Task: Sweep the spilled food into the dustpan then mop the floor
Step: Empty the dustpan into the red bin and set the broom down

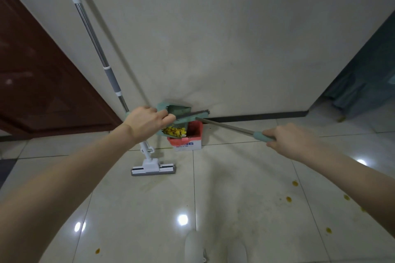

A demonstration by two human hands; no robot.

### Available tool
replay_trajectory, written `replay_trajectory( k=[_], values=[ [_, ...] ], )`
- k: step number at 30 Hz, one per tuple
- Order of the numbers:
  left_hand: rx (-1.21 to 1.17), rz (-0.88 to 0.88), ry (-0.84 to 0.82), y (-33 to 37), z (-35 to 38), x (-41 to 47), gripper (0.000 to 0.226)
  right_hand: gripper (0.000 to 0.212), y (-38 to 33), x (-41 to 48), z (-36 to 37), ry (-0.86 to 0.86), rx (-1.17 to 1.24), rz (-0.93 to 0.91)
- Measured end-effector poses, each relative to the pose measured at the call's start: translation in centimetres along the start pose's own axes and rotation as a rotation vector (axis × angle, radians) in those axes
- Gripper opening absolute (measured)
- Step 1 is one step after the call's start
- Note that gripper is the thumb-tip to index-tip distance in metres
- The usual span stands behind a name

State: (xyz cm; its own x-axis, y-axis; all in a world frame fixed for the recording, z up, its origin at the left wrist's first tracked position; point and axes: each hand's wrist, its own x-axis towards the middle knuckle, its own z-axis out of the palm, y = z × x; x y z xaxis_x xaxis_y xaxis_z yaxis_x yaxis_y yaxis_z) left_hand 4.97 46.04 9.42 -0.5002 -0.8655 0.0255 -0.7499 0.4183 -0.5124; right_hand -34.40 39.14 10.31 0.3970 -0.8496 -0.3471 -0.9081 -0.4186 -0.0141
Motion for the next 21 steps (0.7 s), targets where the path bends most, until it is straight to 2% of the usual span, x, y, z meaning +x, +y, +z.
replay_trajectory(
  k=[4,8,11,15,21],
  values=[
    [0.03,0.065,0.024,-0.2,-0.5,0.8,0.057,0.03,-2.0,0.5,0.9,-0.001,0.074,-0.028],
    [0.007,0.085,0.056,-0.7,-0.4,1.0,0.035,0.031,-3.3,1.3,2.1,-0.031,0.031,-0.02],
    [-0.004,0.073,0.014,-1.3,0.0,0.6,0.05,0.031,-2.8,1.3,2.6,-0.003,-0.063,-0.029],
    [0.038,0.057,-0.039,-1.7,0.0,0.2,0.054,0.027,-1.7,0.9,2.4,-0.004,-0.096,-0.021],
    [0.004,0.082,-0.015,-1.8,0.1,0.2,0.05,0.03,-0.3,0.2,2.0,-0.001,-0.006,0.025]
  ],
)
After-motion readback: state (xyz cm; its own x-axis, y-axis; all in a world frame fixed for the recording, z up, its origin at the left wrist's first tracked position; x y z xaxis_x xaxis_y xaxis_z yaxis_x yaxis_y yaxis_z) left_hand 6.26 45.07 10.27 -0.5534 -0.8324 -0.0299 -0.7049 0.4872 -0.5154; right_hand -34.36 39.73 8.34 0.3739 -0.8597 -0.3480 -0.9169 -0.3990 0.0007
